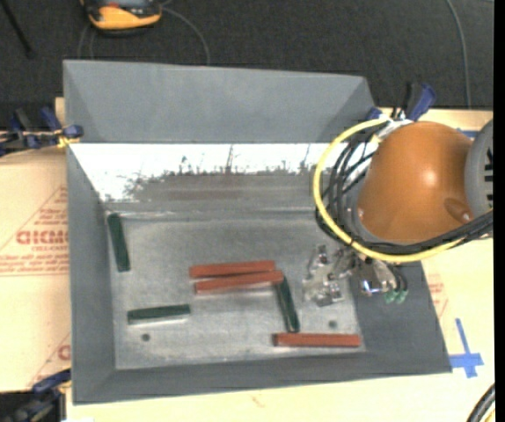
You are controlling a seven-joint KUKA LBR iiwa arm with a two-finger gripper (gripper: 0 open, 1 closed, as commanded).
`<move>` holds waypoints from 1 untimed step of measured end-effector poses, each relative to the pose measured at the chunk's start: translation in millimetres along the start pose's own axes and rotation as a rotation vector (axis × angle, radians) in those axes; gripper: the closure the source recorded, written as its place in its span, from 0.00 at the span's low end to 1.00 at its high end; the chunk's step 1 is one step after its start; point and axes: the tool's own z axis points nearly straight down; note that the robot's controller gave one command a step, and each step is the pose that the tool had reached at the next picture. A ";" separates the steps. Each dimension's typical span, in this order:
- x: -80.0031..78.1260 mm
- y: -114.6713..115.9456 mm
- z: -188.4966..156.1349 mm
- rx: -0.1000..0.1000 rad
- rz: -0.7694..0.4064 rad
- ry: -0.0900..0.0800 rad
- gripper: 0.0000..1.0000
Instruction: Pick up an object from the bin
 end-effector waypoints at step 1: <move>-43.6 35.4 45.8 -0.004 0.042 -0.007 1.00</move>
Offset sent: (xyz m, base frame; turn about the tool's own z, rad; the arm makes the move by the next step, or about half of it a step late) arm 0.0164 0.0464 -0.0667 0.0799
